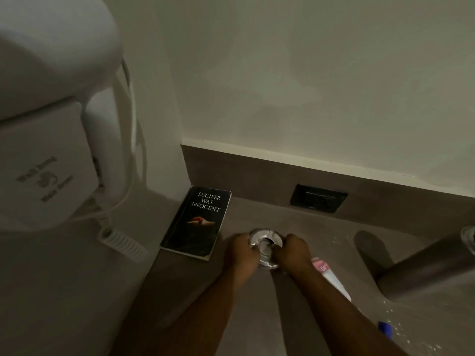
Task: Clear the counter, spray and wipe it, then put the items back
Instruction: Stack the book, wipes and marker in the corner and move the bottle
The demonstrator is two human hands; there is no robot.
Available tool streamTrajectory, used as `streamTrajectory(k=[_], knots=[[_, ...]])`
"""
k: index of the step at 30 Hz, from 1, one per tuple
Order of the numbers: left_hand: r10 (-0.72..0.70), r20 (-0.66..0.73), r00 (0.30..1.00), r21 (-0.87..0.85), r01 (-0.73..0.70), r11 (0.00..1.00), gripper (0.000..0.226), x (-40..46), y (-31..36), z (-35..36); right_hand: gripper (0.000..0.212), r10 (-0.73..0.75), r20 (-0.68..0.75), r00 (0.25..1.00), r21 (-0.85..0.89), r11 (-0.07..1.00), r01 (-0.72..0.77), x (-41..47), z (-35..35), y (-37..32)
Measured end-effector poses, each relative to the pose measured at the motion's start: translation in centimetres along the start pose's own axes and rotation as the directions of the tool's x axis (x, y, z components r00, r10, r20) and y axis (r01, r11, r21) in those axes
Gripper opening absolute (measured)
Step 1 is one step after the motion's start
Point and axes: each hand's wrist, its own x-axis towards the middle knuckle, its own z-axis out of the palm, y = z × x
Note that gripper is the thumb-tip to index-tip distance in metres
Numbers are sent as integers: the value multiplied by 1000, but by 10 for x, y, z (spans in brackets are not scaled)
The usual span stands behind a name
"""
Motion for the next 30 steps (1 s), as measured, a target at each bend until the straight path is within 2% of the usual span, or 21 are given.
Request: streamTrajectory(k=[4, 7, 12, 16, 21, 24, 26, 27, 28, 30], knots=[[-91, -51, 995, -46, 89, 995, 33, 26, 2, -15, 28, 33, -34, 999, 169, 985, -26, 19, 6, -24], [-159, -68, 985, -86, 153, 985, 29, 51, 5, -25, 25, 16, -53, 998, 201, 980, -5, 40, 10, -48], [-138, -103, 985, -123, 125, 985, 27, 78, 10, -29, 30, -15, -84, 996, 181, 983, 30, 64, 21, -71], [-174, -147, 974, -25, 172, 985, 31, 82, 18, -28, 36, 38, -62, 997, 251, 968, -22, 66, 27, -73], [-140, -120, 983, 123, 155, 980, 33, 69, 23, -29, 27, 58, -8, 998, 386, 921, -51, 51, 18, -65], [-64, -133, 989, 211, 91, 973, 32, 49, 20, -28, 23, 20, -112, 994, 427, 904, 30, 31, -7, -40], [-17, -82, 996, 232, 36, 972, 29, 24, 10, -15, 26, 18, -176, 984, 321, 946, 40, 15, -32, -8], [-39, -19, 999, 140, 41, 989, 27, 6, 7, -5, 27, 4, -186, 983, 198, 980, 33, 7, -45, 11], [-64, 49, 997, 9, 63, 998, 23, -13, 4, 6, 27, -21, -153, 988, 29, 999, 25, -1, -56, 28], [-144, 154, 977, -153, 168, 974, 13, -51, 8, 31, 25, -21, 26, 999, -301, 953, 28, -16, -71, 57]])
